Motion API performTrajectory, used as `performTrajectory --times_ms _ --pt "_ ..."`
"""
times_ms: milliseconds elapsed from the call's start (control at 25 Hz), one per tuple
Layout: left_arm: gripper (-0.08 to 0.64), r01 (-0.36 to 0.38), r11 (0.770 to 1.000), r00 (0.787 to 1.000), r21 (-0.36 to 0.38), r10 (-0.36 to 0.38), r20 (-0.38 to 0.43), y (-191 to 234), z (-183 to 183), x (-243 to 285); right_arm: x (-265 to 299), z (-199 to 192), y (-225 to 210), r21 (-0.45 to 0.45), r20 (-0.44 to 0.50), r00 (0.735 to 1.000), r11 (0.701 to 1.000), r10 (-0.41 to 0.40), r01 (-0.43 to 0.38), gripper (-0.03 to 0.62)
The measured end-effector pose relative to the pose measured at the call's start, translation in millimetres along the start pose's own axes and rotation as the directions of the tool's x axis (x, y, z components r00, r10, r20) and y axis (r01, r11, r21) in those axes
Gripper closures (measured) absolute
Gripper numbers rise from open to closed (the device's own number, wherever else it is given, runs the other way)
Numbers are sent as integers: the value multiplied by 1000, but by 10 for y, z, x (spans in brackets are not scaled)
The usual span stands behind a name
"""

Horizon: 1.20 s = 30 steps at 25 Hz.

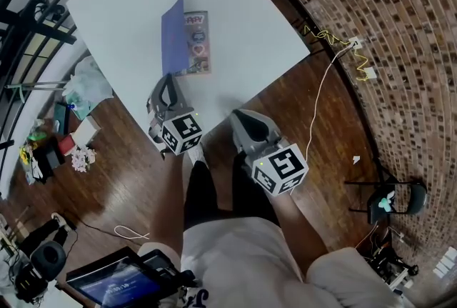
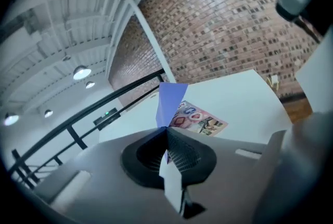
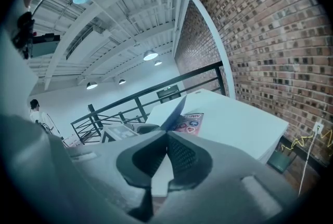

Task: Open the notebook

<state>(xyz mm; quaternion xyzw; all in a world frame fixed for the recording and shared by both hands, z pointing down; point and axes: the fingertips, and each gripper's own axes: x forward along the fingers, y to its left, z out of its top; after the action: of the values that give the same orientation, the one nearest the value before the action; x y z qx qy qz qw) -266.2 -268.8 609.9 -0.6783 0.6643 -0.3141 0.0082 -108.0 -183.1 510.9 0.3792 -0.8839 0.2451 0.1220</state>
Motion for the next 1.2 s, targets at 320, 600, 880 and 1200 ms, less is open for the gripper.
performTrajectory --times_ms 320,600,880,1200 --pt "546 -24 804 999 -594 -9 -52 580 -139 141 90 48 35 -3 -8 1000 1000 14 -14 600" --pt "546 -20 676 998 -737 -36 -59 889 -260 283 934 -83 -185 -78 -112 994 997 7 -16 600" --pt "546 -58 684 988 -727 -66 -141 1053 -504 512 2427 -442 -201 -435 -417 909 883 -24 -177 600" --pt "545 -90 807 942 -583 -121 -312 1115 -842 760 2356 -788 -148 -239 -611 778 903 147 -358 601"
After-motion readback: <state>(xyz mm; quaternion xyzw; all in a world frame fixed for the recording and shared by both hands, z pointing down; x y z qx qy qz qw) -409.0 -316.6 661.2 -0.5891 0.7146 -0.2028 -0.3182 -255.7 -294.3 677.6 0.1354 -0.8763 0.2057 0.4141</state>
